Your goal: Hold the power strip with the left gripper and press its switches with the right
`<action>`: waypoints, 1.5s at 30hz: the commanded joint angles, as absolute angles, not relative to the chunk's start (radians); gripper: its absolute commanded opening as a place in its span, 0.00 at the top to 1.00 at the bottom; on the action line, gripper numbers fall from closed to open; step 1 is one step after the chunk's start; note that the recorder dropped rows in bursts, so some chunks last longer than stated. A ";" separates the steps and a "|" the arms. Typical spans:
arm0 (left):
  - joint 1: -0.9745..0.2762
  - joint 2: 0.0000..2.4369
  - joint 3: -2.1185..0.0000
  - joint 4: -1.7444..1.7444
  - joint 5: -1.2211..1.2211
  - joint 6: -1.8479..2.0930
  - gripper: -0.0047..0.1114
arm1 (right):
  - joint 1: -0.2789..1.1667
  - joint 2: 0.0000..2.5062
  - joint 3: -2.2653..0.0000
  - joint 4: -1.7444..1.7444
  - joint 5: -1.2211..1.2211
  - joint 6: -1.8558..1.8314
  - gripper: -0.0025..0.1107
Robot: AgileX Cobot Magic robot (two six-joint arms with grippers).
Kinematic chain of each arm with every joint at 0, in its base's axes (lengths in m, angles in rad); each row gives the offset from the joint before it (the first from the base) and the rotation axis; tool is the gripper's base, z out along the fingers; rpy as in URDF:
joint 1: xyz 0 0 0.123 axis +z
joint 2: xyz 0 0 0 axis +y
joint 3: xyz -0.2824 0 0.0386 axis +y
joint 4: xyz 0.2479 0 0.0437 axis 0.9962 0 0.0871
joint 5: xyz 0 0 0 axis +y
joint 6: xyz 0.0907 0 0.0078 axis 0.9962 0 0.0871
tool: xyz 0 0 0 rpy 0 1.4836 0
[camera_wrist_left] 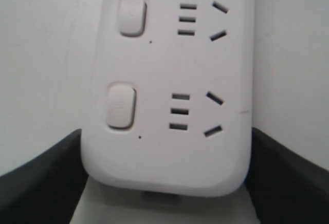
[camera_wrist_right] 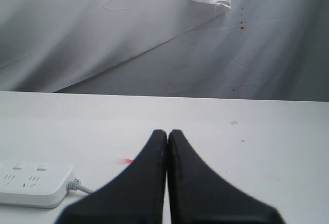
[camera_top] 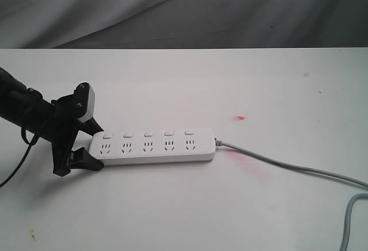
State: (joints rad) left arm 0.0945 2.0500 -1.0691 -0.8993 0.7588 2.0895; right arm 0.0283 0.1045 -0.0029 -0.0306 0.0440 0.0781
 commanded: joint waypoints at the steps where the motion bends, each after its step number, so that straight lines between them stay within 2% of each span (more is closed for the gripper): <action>1: 0.089 2.051 -1.076 -0.903 0.765 2.094 0.36 | 0.020 0.099 0.000 -0.038 0.034 0.082 0.98; 4: 0.089 2.051 -1.076 -0.903 0.765 2.094 0.36 | 0.020 0.099 -0.024 -0.038 0.059 0.082 0.98; 10: 0.089 2.051 -1.076 -0.903 0.765 2.094 0.36 | 0.020 0.126 -0.272 -0.038 0.369 0.082 0.98; 17: 0.089 2.051 -1.076 -0.903 0.765 2.094 0.36 | 0.022 0.393 -0.578 -0.038 0.488 0.082 0.98; 23: 0.089 2.051 -1.076 -0.903 0.765 2.094 0.36 | 0.096 0.625 -0.759 0.028 0.748 0.082 0.98; 34: 0.089 2.051 -1.076 -0.903 0.765 2.094 0.36 | 0.340 0.929 -0.782 0.104 0.691 0.082 0.98; 39: 0.089 2.051 -1.076 -0.903 0.765 2.094 0.36 | 0.386 1.005 -0.782 0.148 0.637 0.082 0.98; 45: 0.089 2.051 -1.076 -0.903 0.765 2.094 0.36 | 0.399 1.111 -0.886 0.203 0.718 -0.067 0.98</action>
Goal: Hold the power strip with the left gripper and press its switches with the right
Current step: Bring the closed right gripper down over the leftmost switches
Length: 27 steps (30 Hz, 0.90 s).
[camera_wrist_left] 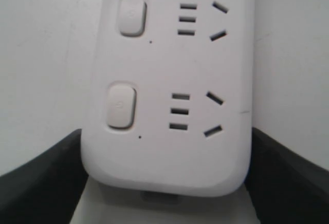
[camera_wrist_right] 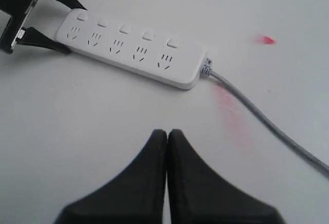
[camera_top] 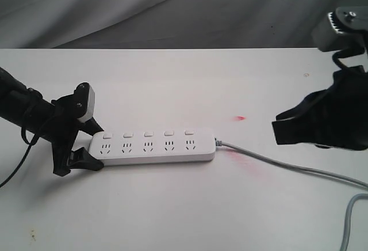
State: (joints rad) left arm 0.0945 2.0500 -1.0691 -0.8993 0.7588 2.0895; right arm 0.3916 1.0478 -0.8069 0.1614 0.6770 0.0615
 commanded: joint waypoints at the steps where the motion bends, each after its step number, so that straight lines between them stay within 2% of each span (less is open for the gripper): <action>1: 0.089 2.051 -1.076 -0.903 0.765 2.094 0.36 | 0.399 1.141 -0.927 0.232 0.741 -0.194 0.98; 15: 0.089 2.051 -1.076 -0.903 0.765 2.094 0.36 | 0.397 1.615 -1.323 0.597 0.812 -1.080 0.98; 20: 0.089 2.051 -1.076 -0.903 0.765 2.094 0.36 | 0.401 1.798 -1.351 0.763 0.752 -1.390 0.98; 24: 0.089 2.051 -1.076 -0.903 0.765 2.094 0.36 | 0.401 1.879 -1.351 0.929 0.595 -1.407 0.98; 27: 0.089 2.051 -1.076 -0.903 0.765 2.094 0.36 | 0.401 1.934 -1.351 1.002 0.644 -1.676 0.98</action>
State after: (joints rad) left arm 0.0945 2.0500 -1.0691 -0.8993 0.7603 2.0895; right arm 0.3958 1.9058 -1.3438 0.9400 0.6187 -1.5132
